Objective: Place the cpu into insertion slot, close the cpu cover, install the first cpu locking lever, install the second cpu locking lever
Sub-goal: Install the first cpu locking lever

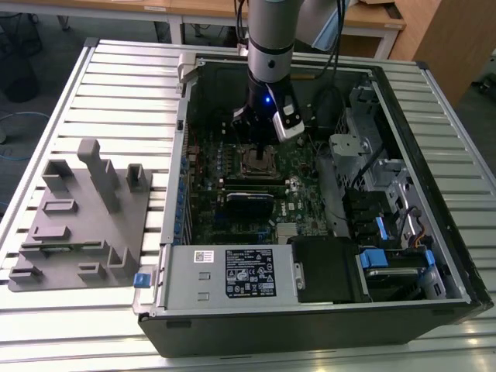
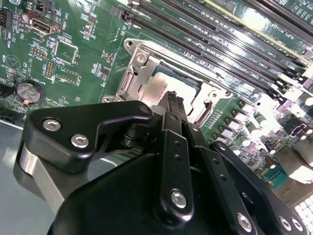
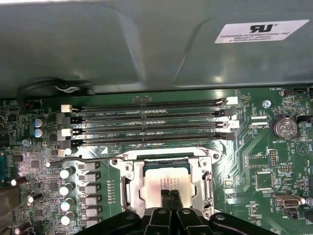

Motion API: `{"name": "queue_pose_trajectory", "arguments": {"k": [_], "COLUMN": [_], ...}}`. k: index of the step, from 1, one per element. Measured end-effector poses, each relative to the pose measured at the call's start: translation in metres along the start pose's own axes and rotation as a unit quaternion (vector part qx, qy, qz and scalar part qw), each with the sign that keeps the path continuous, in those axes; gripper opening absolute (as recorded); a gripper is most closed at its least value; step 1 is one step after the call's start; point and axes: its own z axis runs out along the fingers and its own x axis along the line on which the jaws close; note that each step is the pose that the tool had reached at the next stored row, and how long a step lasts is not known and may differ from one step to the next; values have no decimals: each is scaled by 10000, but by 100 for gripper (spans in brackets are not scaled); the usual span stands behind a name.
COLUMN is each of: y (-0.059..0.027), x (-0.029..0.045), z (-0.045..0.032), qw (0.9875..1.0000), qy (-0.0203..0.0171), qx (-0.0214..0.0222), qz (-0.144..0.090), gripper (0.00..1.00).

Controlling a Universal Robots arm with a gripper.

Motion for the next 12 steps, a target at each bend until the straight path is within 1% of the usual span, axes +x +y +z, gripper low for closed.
{"name": "queue_pose_trajectory", "arguments": {"k": [8,12], "y": [0,2], "x": [-5,-6], "z": [0,-24], "qw": [10000,10000], "qy": [0,0], "qx": [0,0], "qz": [0,0], "gripper": [10,10]}}
